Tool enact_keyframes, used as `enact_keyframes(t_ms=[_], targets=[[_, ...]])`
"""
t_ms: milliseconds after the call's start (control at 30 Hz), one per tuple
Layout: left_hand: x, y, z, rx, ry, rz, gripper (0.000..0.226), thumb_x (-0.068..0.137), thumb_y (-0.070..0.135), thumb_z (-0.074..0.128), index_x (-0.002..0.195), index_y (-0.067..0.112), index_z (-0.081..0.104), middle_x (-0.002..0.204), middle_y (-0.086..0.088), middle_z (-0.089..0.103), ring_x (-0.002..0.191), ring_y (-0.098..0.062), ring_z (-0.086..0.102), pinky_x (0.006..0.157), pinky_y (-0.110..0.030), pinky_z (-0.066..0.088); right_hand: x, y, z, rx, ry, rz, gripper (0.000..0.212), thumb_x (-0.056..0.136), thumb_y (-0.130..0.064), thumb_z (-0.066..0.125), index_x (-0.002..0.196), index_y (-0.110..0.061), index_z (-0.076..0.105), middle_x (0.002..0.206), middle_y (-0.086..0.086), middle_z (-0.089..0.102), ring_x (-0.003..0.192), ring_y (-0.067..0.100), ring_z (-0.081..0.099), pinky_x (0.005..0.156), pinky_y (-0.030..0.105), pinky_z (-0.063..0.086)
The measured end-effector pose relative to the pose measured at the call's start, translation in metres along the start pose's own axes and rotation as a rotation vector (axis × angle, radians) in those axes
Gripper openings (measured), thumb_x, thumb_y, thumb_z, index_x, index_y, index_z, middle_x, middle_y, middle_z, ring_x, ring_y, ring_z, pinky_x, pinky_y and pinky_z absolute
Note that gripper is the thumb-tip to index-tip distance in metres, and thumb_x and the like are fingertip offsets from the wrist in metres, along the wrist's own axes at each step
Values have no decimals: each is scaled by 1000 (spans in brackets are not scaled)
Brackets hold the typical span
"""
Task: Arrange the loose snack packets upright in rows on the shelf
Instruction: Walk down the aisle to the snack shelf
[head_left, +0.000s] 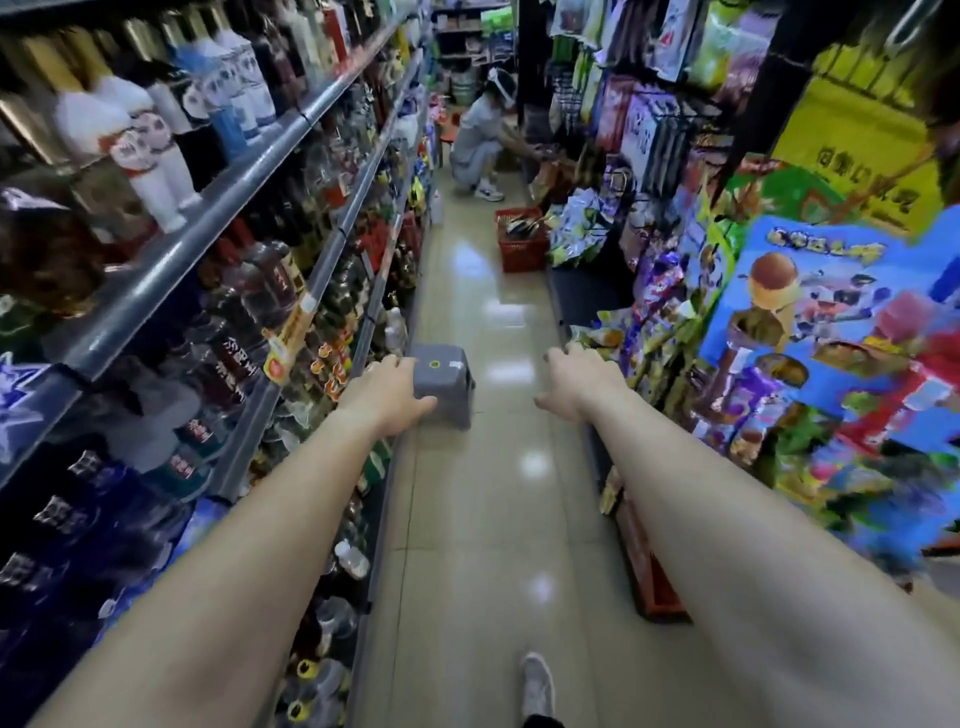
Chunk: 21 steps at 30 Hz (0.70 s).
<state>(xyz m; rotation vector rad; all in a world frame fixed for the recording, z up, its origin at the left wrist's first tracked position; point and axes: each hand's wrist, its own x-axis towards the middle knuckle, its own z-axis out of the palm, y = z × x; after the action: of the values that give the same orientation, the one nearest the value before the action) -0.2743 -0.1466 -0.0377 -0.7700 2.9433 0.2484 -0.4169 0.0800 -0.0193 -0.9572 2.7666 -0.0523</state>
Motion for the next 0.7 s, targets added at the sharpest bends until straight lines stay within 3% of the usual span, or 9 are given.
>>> enact_keyframes(t_ms=[267, 400, 600, 700], targets=[[169, -1, -30, -75, -13, -14, 78, 84, 58, 53, 146, 14, 34, 146, -10, 41, 127, -31, 46, 96, -45, 47, 178, 10, -49, -2, -27, -10, 64, 83, -47, 59, 137, -15, 45, 136, 13, 44, 123, 36, 45, 96, 49, 43], [250, -26, -39, -53, -33, -34, 79, 84, 60, 54, 146, 16, 34, 154, -9, 30, 129, -29, 45, 96, -44, 47, 263, -2, -55, -14, -52, -21, 63, 83, -49, 57, 136, -18, 45, 137, 12, 44, 123, 35, 45, 91, 48, 41], [382, -72, -38, -56, -74, 0, 72, 82, 60, 54, 138, 16, 42, 141, -11, 44, 123, -33, 47, 88, -44, 46, 390, -19, -60, -52, -62, 8, 66, 83, -51, 60, 139, -20, 44, 139, 11, 43, 125, 35, 44, 94, 49, 41], [446, -91, -50, -62, -115, 27, 74, 83, 58, 54, 141, 14, 40, 142, -12, 42, 129, -33, 41, 98, -47, 44, 445, -28, -74, -39, -81, 43, 65, 85, -49, 60, 140, -19, 44, 139, 12, 42, 126, 35, 43, 98, 49, 42]])
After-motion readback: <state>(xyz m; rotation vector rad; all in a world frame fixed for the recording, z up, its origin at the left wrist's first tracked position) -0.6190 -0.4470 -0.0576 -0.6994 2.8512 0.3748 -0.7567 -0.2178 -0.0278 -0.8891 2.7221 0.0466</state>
